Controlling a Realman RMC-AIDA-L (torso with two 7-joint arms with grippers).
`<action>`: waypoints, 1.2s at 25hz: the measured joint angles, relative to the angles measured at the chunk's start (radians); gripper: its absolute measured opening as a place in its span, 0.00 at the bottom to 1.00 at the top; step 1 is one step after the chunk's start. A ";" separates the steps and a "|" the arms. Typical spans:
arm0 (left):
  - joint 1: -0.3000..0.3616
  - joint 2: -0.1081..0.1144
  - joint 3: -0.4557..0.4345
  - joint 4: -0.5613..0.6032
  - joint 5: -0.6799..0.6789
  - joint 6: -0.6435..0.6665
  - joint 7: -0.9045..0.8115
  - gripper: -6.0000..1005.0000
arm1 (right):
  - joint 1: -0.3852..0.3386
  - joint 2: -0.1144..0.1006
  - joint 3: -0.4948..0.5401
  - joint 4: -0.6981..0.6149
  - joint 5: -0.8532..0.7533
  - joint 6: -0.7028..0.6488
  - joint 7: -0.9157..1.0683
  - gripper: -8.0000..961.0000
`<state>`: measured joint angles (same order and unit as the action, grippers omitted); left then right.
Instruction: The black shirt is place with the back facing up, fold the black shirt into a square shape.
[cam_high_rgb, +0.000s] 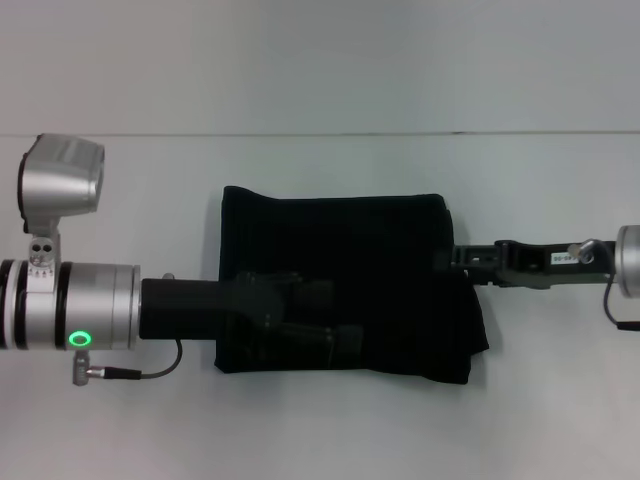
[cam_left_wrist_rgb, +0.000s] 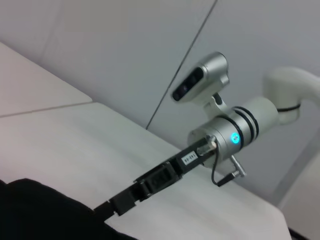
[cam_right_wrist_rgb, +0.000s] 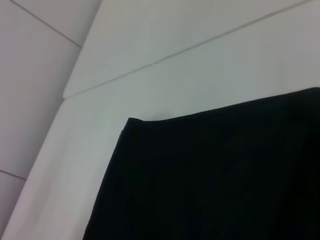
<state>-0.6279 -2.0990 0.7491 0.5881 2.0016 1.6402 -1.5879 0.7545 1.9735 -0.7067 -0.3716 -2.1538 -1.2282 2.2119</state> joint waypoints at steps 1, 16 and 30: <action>0.000 0.000 0.001 0.002 0.006 0.002 0.008 0.95 | 0.002 0.005 -0.003 0.002 0.000 0.012 -0.001 0.95; -0.001 0.001 0.000 0.003 0.017 -0.012 0.016 0.95 | 0.045 0.056 -0.016 0.012 0.004 0.154 -0.025 0.76; 0.000 0.001 -0.001 -0.012 0.017 -0.039 -0.002 0.95 | 0.044 0.097 0.002 0.002 0.080 0.202 -0.190 0.18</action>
<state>-0.6277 -2.0985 0.7482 0.5765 2.0185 1.6015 -1.5900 0.7981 2.0709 -0.7052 -0.3698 -2.0742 -1.0263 2.0223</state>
